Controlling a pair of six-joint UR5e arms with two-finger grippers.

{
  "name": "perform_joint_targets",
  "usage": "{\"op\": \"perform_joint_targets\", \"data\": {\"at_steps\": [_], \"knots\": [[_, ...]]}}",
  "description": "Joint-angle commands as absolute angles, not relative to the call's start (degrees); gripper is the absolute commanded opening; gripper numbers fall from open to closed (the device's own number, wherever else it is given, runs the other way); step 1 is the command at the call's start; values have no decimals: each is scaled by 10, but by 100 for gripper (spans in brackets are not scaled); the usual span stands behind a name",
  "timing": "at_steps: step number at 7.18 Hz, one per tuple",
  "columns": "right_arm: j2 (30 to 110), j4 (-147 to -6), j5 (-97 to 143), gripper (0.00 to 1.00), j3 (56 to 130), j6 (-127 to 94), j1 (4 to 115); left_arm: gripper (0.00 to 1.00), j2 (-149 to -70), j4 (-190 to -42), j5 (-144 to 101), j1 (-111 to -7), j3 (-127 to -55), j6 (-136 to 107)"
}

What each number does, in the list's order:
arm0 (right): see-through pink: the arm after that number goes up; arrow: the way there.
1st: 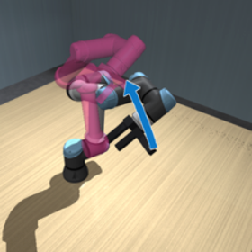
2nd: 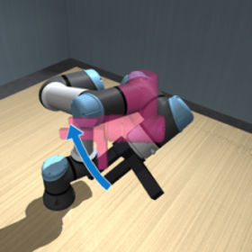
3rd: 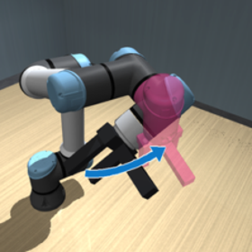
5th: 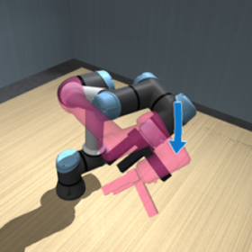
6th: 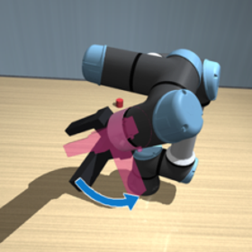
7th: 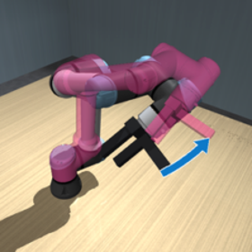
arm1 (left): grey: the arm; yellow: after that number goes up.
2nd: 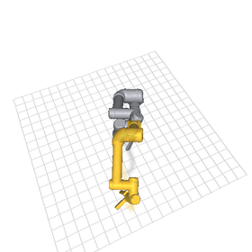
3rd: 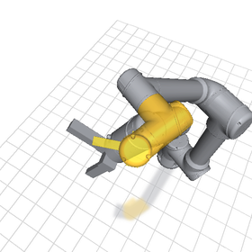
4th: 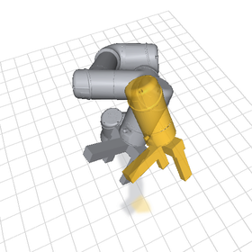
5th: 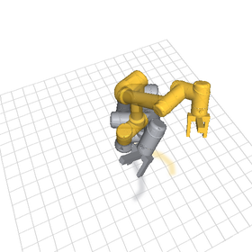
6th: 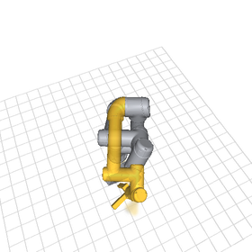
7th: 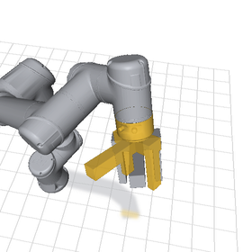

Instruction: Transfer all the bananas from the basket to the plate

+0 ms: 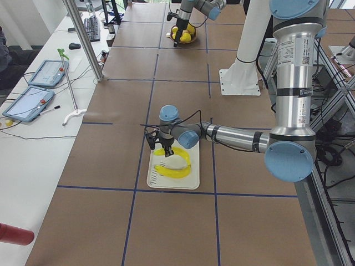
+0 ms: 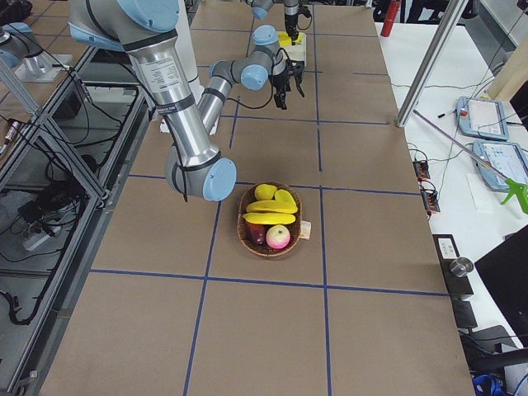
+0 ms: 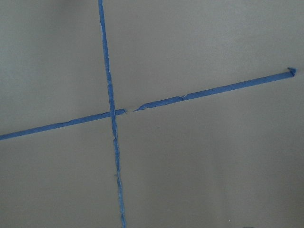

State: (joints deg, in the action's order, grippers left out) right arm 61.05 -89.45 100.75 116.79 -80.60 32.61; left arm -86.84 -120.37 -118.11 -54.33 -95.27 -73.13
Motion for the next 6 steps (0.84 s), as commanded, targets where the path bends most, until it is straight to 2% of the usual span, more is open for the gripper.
{"op": "perform_joint_targets", "data": {"at_steps": [1,2,3,6], "knots": [[611,-894,1007,100,1166,-806,324,56,-873,-1204,-1179,-541,-940,-717],[611,-894,1007,100,1165,-806,324,92,-872,-1204,-1179,-543,-940,-675],[609,-894,1007,100,1166,-804,325,100,-870,-1204,-1179,-549,-940,-646],[613,-924,1063,100,1169,-768,369,100,-872,-1195,-1228,-611,-967,-577]]}}
